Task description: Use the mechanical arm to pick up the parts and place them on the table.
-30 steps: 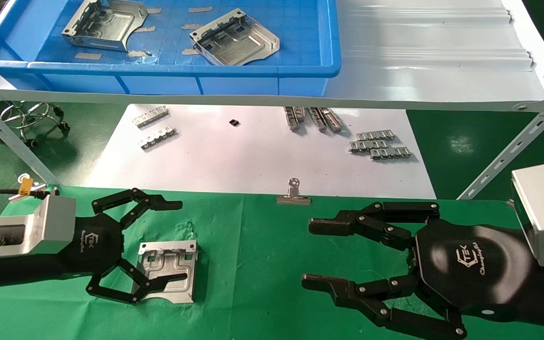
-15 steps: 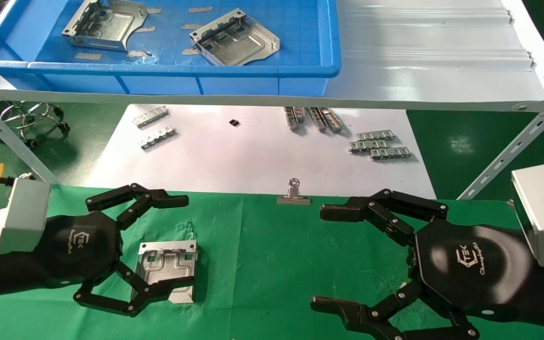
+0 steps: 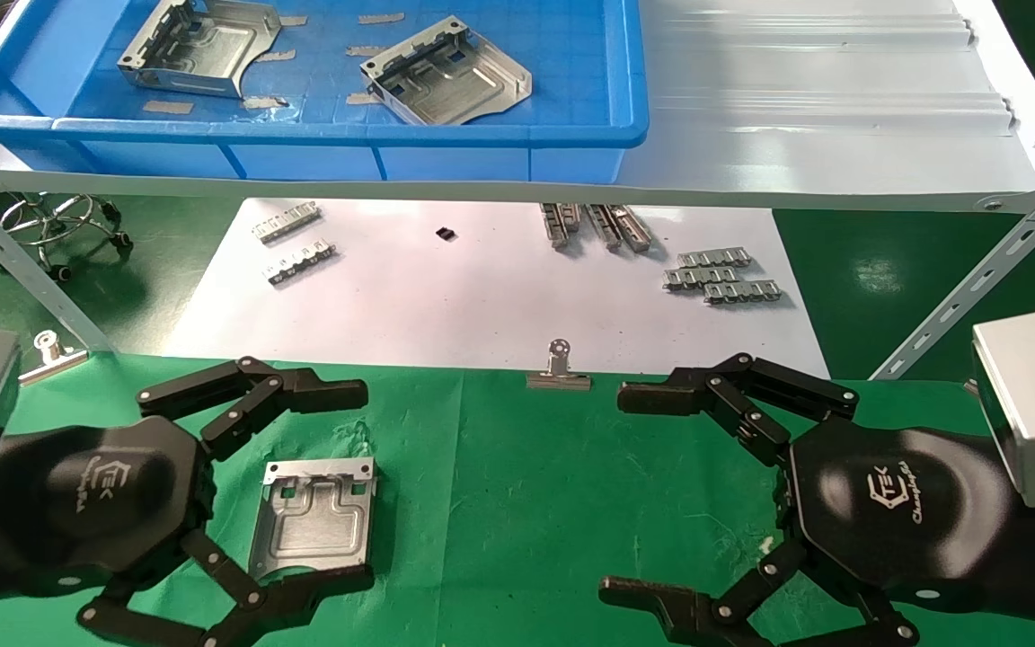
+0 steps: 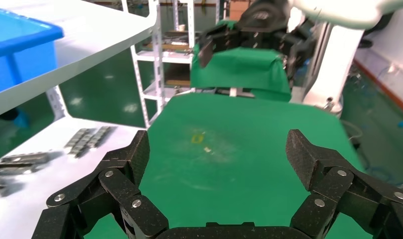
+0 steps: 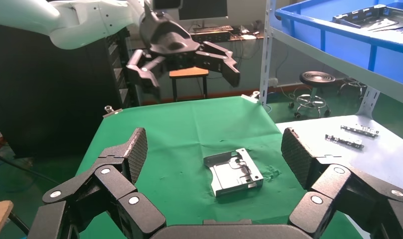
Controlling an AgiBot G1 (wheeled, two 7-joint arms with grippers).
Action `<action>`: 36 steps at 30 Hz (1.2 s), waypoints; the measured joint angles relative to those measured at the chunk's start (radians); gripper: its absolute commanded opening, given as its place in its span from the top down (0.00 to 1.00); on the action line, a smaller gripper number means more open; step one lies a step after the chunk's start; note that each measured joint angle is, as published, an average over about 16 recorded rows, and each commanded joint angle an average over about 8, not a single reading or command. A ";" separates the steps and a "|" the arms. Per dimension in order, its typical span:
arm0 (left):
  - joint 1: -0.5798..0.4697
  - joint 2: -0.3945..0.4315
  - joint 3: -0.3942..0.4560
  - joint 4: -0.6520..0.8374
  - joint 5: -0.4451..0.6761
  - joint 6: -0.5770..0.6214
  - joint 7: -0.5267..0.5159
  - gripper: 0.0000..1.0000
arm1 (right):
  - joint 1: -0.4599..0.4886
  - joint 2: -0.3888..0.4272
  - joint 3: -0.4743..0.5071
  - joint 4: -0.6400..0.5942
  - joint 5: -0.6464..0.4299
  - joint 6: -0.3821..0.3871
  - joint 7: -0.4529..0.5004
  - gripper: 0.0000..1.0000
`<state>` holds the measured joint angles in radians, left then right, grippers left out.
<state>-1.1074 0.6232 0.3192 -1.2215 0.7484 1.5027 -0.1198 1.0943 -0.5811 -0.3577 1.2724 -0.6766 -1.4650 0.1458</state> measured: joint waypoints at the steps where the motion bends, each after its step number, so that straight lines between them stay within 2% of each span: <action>1: 0.007 -0.002 -0.008 -0.013 -0.004 -0.001 -0.013 0.00 | 0.000 0.000 0.000 0.000 0.000 0.000 0.000 0.00; 10: 0.042 -0.016 -0.050 -0.079 -0.024 -0.009 -0.076 0.00 | 0.000 0.000 0.000 0.000 0.000 0.000 0.000 0.00; 36: 0.035 -0.013 -0.042 -0.066 -0.020 -0.008 -0.069 0.00 | 0.000 0.000 0.000 0.000 0.000 0.000 0.000 0.00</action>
